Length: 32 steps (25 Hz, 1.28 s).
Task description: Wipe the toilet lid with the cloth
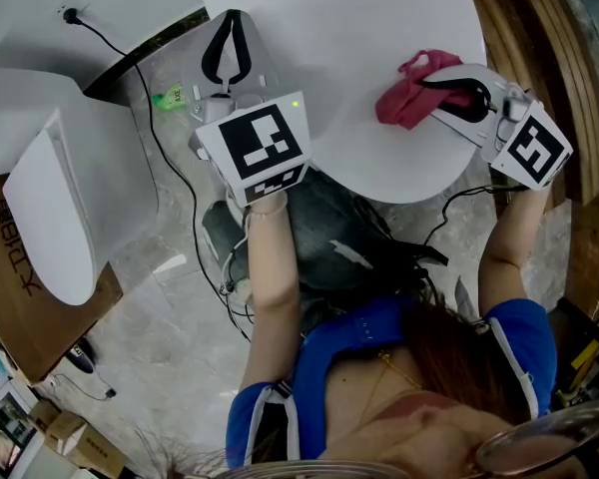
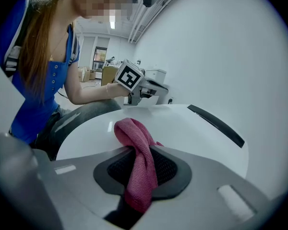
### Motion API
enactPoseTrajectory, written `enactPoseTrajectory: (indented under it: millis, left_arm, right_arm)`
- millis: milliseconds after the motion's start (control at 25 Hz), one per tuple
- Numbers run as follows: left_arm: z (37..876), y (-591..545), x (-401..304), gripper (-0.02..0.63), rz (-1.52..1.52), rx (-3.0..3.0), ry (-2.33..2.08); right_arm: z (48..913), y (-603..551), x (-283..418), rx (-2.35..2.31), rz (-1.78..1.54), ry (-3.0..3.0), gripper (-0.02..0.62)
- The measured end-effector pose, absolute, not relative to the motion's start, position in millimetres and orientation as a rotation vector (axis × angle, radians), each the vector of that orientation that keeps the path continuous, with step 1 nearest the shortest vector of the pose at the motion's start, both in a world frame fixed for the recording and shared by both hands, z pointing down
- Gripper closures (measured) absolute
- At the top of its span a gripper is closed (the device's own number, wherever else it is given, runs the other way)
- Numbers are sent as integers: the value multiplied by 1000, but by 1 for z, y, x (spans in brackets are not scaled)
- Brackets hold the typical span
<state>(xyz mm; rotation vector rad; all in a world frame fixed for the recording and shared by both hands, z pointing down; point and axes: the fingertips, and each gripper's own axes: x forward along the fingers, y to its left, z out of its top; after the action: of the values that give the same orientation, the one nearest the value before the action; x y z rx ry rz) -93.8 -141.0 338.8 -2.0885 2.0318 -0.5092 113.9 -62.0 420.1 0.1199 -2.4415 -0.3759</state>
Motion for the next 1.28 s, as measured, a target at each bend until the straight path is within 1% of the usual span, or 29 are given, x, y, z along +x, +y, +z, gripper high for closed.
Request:
enactPoseTrajectory:
  millis: [400, 1280]
  left_arm:
    - [341, -143, -87, 603, -512, -2104, 2017]
    - [340, -142, -80, 603, -507, -2115, 1996]
  right_arm:
    - [423, -67, 136, 206, -333, -2461, 518]
    - [427, -46, 148, 210, -331, -2455, 520]
